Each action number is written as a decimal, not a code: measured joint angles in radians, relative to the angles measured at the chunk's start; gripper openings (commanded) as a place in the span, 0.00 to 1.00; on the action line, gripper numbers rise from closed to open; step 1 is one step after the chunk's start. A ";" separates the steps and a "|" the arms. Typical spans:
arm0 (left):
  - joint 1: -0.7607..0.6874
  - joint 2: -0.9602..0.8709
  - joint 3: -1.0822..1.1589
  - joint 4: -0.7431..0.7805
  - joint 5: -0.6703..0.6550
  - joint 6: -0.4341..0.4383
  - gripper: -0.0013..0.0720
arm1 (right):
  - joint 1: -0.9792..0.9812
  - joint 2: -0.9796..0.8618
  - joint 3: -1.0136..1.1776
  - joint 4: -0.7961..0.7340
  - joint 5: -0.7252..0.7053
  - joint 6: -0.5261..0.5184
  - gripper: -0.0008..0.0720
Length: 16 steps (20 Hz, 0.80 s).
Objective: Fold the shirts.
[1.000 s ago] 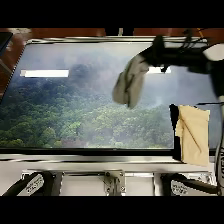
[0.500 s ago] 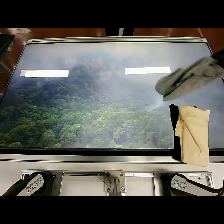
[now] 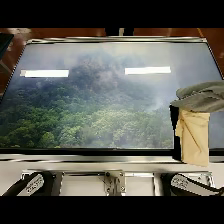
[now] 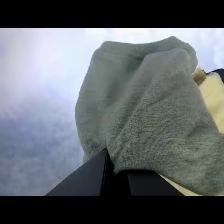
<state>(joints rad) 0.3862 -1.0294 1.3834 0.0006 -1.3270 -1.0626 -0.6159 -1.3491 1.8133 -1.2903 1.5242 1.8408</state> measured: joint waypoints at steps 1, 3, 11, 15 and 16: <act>0.000 0.000 0.000 0.000 0.000 0.000 0.07 | -0.002 0.000 0.003 0.008 -0.021 -0.005 0.11; 0.000 0.000 0.000 0.000 0.003 0.000 0.07 | -0.003 -0.002 0.007 0.073 -0.114 -0.014 0.11; -0.002 0.000 0.000 0.001 0.006 -0.001 0.07 | 0.026 -0.074 0.010 0.248 -0.360 -0.043 0.11; -0.002 0.000 0.000 0.001 0.006 -0.001 0.07 | 0.033 -0.084 0.011 0.081 -0.184 -0.058 0.11; -0.002 0.000 0.000 0.001 0.006 -0.002 0.07 | 0.032 -0.084 0.011 0.034 -0.122 -0.064 0.11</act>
<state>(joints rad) 0.3847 -1.0294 1.3834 0.0013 -1.3209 -1.0641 -0.5835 -1.4326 1.8240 -1.2564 1.4017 1.7767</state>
